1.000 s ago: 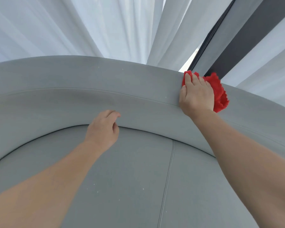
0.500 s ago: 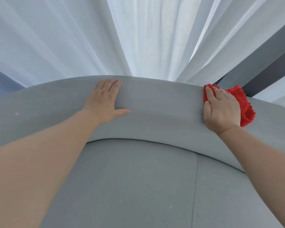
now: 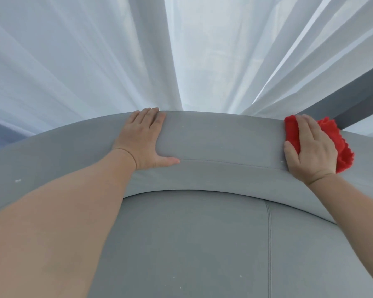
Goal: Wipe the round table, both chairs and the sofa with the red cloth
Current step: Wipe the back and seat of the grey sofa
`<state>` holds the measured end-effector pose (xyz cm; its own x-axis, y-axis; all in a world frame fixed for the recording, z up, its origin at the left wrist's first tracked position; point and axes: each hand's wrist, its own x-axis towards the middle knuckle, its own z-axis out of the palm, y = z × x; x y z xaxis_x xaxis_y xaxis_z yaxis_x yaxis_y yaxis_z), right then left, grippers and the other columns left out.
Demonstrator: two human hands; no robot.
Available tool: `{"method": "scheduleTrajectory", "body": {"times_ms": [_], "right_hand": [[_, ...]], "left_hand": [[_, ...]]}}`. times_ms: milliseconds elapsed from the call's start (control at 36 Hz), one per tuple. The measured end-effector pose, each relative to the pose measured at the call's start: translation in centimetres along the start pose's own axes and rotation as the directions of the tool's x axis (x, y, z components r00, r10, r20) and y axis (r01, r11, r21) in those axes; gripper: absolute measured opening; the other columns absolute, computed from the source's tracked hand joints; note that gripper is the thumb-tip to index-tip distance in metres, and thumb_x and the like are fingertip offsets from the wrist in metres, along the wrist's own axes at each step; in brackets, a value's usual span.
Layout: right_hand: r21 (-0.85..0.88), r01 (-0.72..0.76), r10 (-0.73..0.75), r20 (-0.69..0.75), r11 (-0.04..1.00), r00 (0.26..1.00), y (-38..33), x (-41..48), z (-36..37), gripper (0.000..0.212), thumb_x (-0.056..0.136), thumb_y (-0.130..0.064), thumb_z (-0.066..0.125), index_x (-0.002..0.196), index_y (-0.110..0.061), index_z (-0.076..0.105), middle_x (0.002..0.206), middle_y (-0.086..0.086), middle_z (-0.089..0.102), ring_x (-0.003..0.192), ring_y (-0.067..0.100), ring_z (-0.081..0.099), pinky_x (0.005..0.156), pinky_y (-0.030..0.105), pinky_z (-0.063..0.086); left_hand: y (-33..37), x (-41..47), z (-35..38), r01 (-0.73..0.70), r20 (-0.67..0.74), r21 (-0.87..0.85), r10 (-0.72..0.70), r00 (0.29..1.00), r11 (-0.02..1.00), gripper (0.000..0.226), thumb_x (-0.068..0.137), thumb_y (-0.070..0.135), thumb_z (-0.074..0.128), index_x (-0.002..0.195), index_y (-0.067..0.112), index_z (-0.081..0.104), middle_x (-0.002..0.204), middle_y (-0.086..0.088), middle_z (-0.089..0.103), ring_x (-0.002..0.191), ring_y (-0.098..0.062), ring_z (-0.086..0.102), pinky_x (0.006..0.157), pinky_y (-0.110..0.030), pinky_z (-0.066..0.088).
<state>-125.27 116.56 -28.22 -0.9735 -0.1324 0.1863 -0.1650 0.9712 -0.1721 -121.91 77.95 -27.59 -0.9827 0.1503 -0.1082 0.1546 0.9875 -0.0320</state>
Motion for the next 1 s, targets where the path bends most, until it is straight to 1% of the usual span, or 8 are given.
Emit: {"method": "scheduleTrajectory", "body": {"times_ms": [83,167,333,500,750,861,944,1000], "right_hand": [[0.003,-0.080,0.080,-0.009,0.997,0.997,-0.1,-0.1,0.1,0.073,0.087,-0.046,0.033,0.143,0.001,0.036,0.147,0.020,0.039,0.131,0.039,0.040,0.106,0.052,0.034],[-0.058,-0.080,0.079,-0.018,0.995,0.997,0.0,0.1,0.5,0.068,0.090,-0.044,0.029,0.137,0.002,0.046,0.138,0.021,0.050,0.129,0.038,0.043,0.110,0.054,0.028],[0.047,-0.087,0.093,-0.133,0.995,0.987,-0.2,0.1,1.1,0.051,0.094,-0.030,0.032,0.126,-0.001,0.061,0.128,0.018,0.061,0.117,0.038,0.055,0.103,0.051,0.041],[0.093,-0.031,0.050,-0.215,0.995,0.975,-2.3,-0.1,1.5,0.043,0.094,-0.021,0.037,0.118,0.000,0.065,0.122,0.019,0.064,0.111,0.037,0.059,0.098,0.044,0.043],[0.062,0.027,-0.019,-0.127,0.998,0.992,-9.4,1.2,3.5,0.050,0.095,-0.026,0.029,0.124,0.000,0.061,0.127,0.015,0.062,0.118,0.032,0.056,0.103,0.045,0.041],[0.020,0.000,0.002,-0.082,1.000,0.997,-10.1,1.0,3.6,0.052,0.095,-0.026,0.028,0.131,0.000,0.055,0.135,0.016,0.056,0.126,0.032,0.051,0.109,0.045,0.033],[0.015,-0.025,0.026,-0.069,1.000,0.997,-10.2,0.9,3.5,0.054,0.095,-0.027,0.028,0.135,0.000,0.053,0.139,0.016,0.053,0.130,0.032,0.047,0.112,0.044,0.029],[0.020,-0.030,0.031,-0.080,0.999,0.996,-10.4,1.1,3.5,0.054,0.094,-0.026,0.029,0.134,0.000,0.053,0.139,0.016,0.053,0.130,0.031,0.047,0.112,0.044,0.028]], "left_hand": [[0.0,-0.1,0.0,0.004,0.001,-0.003,-0.004,1.000,1.000,0.129,0.048,0.094,0.027,0.146,0.009,0.023,0.152,-0.013,0.023,0.140,-0.028,0.019,0.117,-0.040,0.006],[0.0,-0.2,0.1,0.009,-0.004,-0.004,-0.009,1.000,1.000,0.128,0.049,0.093,0.029,0.145,0.008,0.025,0.151,-0.014,0.026,0.139,-0.028,0.020,0.117,-0.041,0.008],[-0.1,0.1,0.3,0.005,-0.011,-0.001,-0.005,1.000,1.000,0.127,0.049,0.092,0.031,0.144,0.007,0.028,0.149,-0.015,0.030,0.138,-0.029,0.024,0.116,-0.042,0.010],[-0.1,0.3,0.6,-0.018,-0.045,-0.001,0.018,0.999,1.000,0.125,0.050,0.092,0.034,0.141,0.006,0.032,0.146,-0.016,0.033,0.134,-0.030,0.029,0.115,-0.043,0.015],[-0.1,0.4,0.6,-0.038,-0.069,0.021,0.040,0.997,0.999,0.127,0.049,0.094,0.029,0.143,0.008,0.028,0.147,-0.013,0.030,0.135,-0.029,0.025,0.116,-0.041,0.011],[0.2,0.1,0.6,-0.033,-0.035,-0.020,0.032,0.999,0.999,0.129,0.050,0.096,0.027,0.148,0.011,0.016,0.154,-0.011,0.018,0.142,-0.026,0.013,0.117,-0.040,0.003],[-0.3,-0.5,0.5,-0.045,0.008,-0.050,0.045,0.999,0.998,0.124,0.058,0.092,0.030,0.150,0.013,0.003,0.158,-0.007,0.005,0.145,-0.022,0.001,0.118,-0.039,-0.002],[-1.6,-1.7,0.3,-0.036,-0.003,-0.059,0.036,0.999,0.998,0.121,0.061,0.089,0.032,0.150,0.011,0.005,0.157,-0.007,0.008,0.144,-0.021,0.004,0.118,-0.038,-0.002]]}}
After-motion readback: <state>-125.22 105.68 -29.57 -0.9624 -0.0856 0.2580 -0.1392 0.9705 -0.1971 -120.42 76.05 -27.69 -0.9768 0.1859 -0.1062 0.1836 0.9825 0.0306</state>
